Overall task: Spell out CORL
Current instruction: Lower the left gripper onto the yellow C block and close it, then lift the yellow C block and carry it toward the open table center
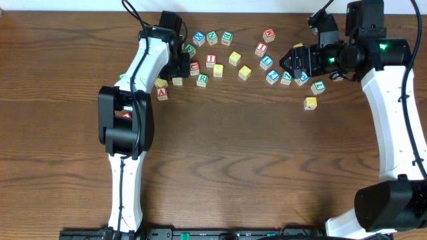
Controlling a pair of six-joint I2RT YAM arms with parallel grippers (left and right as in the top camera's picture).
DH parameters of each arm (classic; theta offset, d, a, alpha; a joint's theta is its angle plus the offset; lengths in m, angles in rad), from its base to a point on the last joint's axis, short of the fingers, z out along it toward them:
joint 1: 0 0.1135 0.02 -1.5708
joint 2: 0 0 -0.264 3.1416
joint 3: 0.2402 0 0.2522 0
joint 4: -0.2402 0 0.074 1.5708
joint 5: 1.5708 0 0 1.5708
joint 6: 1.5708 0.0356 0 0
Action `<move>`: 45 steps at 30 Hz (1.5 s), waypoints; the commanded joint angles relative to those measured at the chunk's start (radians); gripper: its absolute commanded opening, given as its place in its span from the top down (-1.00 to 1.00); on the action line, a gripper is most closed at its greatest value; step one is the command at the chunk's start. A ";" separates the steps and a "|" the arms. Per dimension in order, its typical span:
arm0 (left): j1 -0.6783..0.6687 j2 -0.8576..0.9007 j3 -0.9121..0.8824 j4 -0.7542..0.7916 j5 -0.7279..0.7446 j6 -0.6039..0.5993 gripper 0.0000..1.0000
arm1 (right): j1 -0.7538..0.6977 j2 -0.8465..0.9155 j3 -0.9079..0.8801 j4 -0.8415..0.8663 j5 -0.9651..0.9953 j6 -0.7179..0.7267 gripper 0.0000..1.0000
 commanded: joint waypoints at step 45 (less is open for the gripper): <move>-0.039 -0.012 -0.035 -0.070 -0.075 -0.079 0.14 | 0.008 0.002 0.019 -0.015 0.010 -0.014 -0.98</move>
